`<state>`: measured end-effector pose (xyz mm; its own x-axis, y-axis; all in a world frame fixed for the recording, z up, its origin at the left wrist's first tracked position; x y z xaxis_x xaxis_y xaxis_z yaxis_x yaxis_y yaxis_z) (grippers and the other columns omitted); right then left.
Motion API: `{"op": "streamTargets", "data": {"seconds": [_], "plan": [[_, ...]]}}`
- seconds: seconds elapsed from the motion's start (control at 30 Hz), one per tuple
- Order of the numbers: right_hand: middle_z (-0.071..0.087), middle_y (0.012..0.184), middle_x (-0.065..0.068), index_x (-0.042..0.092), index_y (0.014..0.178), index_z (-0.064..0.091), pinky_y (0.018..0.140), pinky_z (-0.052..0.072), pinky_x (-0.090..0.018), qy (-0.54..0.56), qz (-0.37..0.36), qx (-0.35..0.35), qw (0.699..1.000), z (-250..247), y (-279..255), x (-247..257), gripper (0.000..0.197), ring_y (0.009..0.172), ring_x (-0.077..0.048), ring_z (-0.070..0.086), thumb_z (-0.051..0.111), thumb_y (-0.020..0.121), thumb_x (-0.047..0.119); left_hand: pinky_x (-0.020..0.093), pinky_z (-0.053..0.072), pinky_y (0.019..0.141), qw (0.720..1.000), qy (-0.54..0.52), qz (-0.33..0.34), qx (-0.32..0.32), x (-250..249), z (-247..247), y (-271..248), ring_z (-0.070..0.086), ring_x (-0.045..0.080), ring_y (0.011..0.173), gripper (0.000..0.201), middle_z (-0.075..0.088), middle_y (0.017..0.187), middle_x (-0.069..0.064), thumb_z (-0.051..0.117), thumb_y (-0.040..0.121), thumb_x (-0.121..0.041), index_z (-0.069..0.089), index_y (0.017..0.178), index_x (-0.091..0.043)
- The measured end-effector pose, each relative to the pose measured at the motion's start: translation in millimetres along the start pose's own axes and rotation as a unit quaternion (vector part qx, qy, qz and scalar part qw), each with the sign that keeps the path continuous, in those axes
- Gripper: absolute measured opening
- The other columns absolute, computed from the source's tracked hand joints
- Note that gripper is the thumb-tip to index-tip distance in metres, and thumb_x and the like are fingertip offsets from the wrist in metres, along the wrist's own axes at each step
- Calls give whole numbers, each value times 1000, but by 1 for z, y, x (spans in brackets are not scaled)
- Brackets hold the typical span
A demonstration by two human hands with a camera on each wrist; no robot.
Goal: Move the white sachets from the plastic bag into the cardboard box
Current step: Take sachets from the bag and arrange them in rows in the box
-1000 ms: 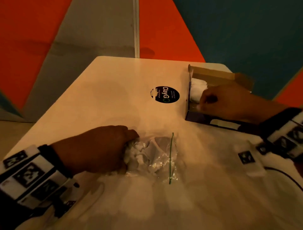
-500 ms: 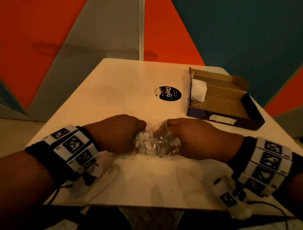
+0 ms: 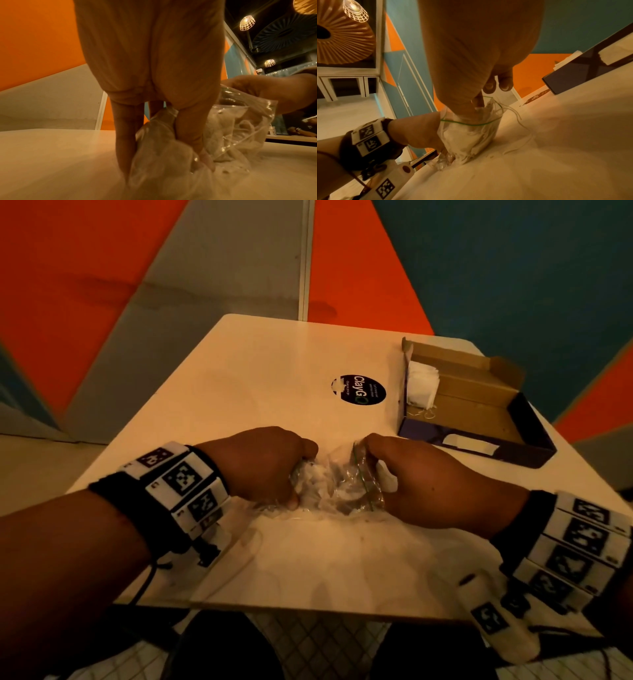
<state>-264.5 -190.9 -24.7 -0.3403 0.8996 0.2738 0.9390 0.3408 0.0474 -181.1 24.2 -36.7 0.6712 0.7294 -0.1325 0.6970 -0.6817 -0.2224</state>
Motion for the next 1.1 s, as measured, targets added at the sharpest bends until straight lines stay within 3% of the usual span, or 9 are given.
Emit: {"op": "streamTargets", "data": {"seconds": [0.1, 0.2, 0.27, 0.33, 0.5, 0.63, 0.77, 0.93, 1.1], "plan": [[59, 91, 12, 26, 91, 66, 69, 50, -27, -3, 1, 18, 1000, 0, -2, -3, 16, 81, -7, 56, 73, 80, 35, 28, 41, 78, 1000, -2, 0, 2, 0, 1, 1, 54, 16, 94, 58, 63, 114, -5, 82, 71, -43, 54, 120, -30], [56, 79, 18, 35, 79, 62, 59, 38, -8, 26, 29, 9, 999, -4, -4, -3, 14, 76, 6, 54, 75, 81, 30, 27, 37, 75, 1000, -4, 1, 2, -1, 0, 0, 48, 13, 88, 56, 62, 113, -6, 82, 71, -42, 54, 119, -30], [56, 77, 21, 40, 81, 59, 57, 40, -5, 65, 57, -12, 996, -6, -5, -2, 18, 75, 13, 53, 73, 83, 29, 27, 37, 75, 1000, -5, -1, -1, -1, 0, 1, 50, 13, 90, 57, 62, 113, -6, 83, 71, -42, 54, 119, -30], [61, 91, 19, 36, 91, 65, 57, 40, -6, 72, 76, -37, 994, -4, -4, -3, 6, 72, 4, 56, 68, 87, 32, 27, 37, 75, 1000, -1, -2, -2, -1, 1, 1, 53, 15, 93, 57, 63, 114, -6, 82, 71, -42, 54, 118, -31], [65, 118, 14, 27, 112, 70, 64, 38, -8, 33, 78, -51, 995, 1, 3, -7, 25, 76, 2, 52, 60, 90, 33, 30, 43, 78, 1000, 5, -2, -4, -3, 0, 1, 57, 17, 97, 54, 63, 111, -6, 81, 70, -44, 54, 114, -32], [66, 109, 6, 23, 100, 72, 67, 43, -21, 51, 103, -41, 993, 4, 7, -6, 16, 74, -3, 53, 65, 87, 30, 32, 45, 81, 1000, 7, -8, 0, -3, 0, 0, 56, 16, 96, 52, 61, 110, -7, 81, 70, -45, 52, 111, -33], [65, 94, 11, 26, 95, 68, 60, 45, -16, 133, 152, 7, 979, 2, 10, -9, 13, 75, -2, 57, 72, 82, 23, 30, 44, 81, 1000, 7, -12, 1, -4, 0, 0, 55, 15, 96, 56, 61, 112, -7, 81, 71, -44, 53, 117, -31], [68, 97, 11, 28, 96, 72, 75, 51, -27, 176, 170, 13, 969, -2, 9, -8, 15, 86, -8, 63, 65, 88, 39, 31, 46, 83, 1000, 2, -14, 0, -5, 0, 0, 57, 16, 98, 55, 61, 110, -7, 81, 71, -43, 54, 117, -32], [70, 87, 14, 29, 85, 74, 62, 47, -13, 179, 181, 17, 967, -4, 7, -11, 10, 78, 0, 63, 66, 89, 35, 30, 46, 82, 1000, -10, -20, 0, -6, -1, -2, 57, 14, 96, 49, 62, 109, -9, 81, 71, -41, 55, 112, -34]]}}
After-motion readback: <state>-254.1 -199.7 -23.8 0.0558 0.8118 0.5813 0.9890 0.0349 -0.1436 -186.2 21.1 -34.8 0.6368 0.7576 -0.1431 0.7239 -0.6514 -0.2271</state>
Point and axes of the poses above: each hand's wrist, its own y-axis towards the middle knuckle, its own z-axis out of the palm, x = y × z, the point moved 1 cm from there along y, towards the middle knuckle
